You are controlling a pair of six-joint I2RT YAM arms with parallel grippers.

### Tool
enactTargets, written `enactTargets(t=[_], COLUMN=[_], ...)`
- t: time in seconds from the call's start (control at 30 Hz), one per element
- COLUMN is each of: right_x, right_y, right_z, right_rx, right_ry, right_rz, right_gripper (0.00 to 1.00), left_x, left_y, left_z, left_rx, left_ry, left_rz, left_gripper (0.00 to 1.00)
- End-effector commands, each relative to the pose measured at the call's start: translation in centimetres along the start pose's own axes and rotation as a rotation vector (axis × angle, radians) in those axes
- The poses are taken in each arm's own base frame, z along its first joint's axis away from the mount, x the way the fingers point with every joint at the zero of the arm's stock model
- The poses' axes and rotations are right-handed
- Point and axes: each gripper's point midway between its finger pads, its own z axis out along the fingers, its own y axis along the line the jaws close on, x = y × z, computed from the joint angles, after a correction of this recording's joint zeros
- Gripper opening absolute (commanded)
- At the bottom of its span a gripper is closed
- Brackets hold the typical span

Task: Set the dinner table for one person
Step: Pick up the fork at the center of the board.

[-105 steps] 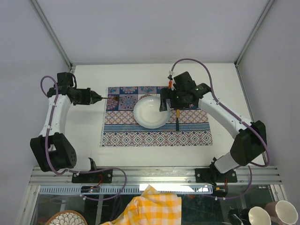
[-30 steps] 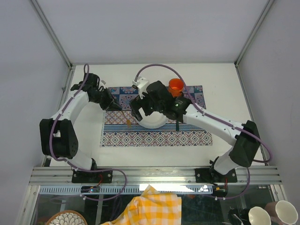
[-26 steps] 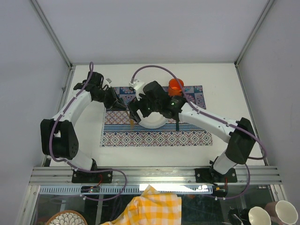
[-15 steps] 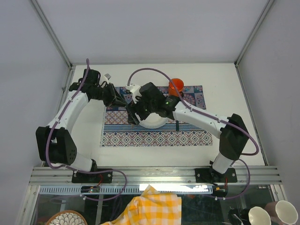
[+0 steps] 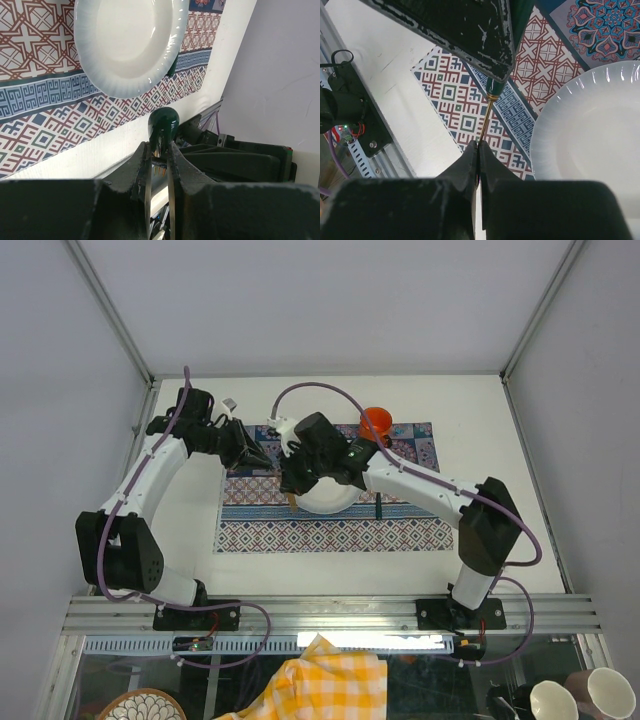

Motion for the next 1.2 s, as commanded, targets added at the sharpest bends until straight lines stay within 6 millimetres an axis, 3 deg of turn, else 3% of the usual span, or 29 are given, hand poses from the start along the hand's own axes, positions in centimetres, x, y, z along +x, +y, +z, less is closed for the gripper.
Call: enactTargets(t=[0.0, 0.1, 0.3, 0.77, 1.07, 1.17], right_x=[-3.5, -3.5, -3.4, -2.9, -2.7, -2.7], right_y=[2.1, 2.0, 1.8, -0.3, -0.8, -1.2], right_z=[-1.0, -1.1, -1.3, -1.4, -1.6, -2.1], right_rx=[-0.053, -0.049, -0.039, 0.056, 0.065, 0.089], right_ry=[-0.098, -0.096, -0.093, -0.049, -0.045, -0.043], right_rz=[-0.045, -0.042, -0.034, -0.010, -0.008, -0.024], right_gripper=[0.00, 0.00, 0.00, 0.00, 0.00, 0.00], left_x=[-0.1, -1.2, -4.4, -8.9, -9.0, -8.6], left_y=[-2.7, -2.2, -1.2, 1.7, 1.8, 1.8], left_z=[-1.4, -1.6, -3.9, -7.8, -7.0, -5.6], left_rx=[0.072, 0.013, -0.160, -0.480, -0.471, -0.438], left_ry=[-0.033, -0.092, -0.288, -0.505, -0.478, -0.408], left_rz=[0.051, 0.057, 0.084, 0.021, 0.025, 0.017], left_gripper=[0.00, 0.00, 0.00, 0.21, 0.31, 0.33])
